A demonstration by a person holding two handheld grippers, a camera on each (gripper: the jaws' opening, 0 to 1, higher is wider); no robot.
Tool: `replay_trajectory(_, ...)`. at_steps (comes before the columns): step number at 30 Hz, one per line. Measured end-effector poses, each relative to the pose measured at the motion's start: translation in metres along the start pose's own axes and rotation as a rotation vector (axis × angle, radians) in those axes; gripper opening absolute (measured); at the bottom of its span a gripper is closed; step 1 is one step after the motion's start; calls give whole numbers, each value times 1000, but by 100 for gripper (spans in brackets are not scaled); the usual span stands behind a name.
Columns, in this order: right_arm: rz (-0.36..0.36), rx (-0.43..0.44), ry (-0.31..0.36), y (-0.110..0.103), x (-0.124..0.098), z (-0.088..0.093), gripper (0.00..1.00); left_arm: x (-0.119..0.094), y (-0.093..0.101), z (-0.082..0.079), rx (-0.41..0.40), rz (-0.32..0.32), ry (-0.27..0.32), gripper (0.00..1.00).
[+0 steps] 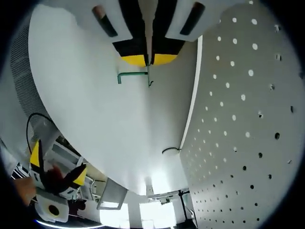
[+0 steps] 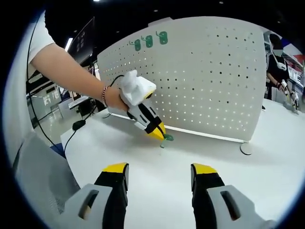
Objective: Insert the hook assembly into the mounting plate slot until the hook locks in place.
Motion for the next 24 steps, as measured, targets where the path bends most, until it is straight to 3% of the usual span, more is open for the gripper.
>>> replay_trajectory(24, 3, 3, 58, -2, 6, -18, 50, -37, -7, -36, -50, -171, 228, 2)
Point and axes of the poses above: the point that each gripper's makers call its tool centre point, and the gripper's own axes: x roughly forward along the fingers, y roughly to its right, z roughly out of its underside, the point moved 5 cm from there along -x, roughly backward along the fingers, and after that the axes turned 13 degrees about y, right-handed, at the moved point
